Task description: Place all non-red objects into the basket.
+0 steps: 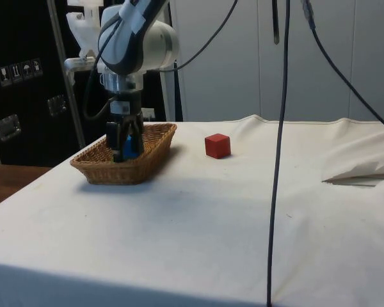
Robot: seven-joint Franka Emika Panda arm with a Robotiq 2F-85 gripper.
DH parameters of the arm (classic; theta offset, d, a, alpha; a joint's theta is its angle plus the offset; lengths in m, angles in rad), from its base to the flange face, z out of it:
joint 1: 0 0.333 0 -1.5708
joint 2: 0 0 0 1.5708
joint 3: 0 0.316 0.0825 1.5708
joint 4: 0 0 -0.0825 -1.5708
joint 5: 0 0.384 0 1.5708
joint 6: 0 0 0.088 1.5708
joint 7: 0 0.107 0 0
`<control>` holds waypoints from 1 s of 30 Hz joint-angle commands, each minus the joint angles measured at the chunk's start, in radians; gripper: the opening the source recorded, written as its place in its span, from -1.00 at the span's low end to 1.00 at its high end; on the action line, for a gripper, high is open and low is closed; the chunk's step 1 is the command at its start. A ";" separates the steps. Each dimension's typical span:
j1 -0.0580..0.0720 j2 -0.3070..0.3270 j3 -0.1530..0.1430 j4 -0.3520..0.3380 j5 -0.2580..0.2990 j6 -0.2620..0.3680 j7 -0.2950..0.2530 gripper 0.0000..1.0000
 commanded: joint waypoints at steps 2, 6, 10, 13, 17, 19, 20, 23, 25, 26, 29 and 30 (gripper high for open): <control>0.003 -0.023 -0.004 -0.005 -0.003 -0.012 0.004 1.00; 0.005 -0.051 -0.009 -0.015 -0.006 -0.031 0.006 1.00; 0.006 -0.084 -0.012 -0.031 -0.008 -0.048 0.009 1.00; 0.007 -0.112 -0.013 -0.046 -0.010 -0.058 0.012 1.00; 0.001 -0.128 -0.006 -0.050 -0.001 -0.068 0.003 1.00; 0.007 -0.158 -0.014 -0.070 -0.011 -0.077 0.014 1.00; 0.007 -0.166 -0.013 -0.075 -0.011 -0.080 0.013 1.00; 0.007 -0.188 -0.013 -0.091 -0.011 -0.083 0.012 1.00; 0.002 -0.189 -0.007 -0.090 -0.002 -0.082 0.004 1.00; 0.008 -0.211 -0.013 -0.108 -0.012 -0.087 0.011 1.00; 0.009 -0.238 -0.012 -0.130 -0.012 -0.090 0.011 1.00; 0.010 -0.247 -0.012 -0.138 -0.013 -0.091 0.011 1.00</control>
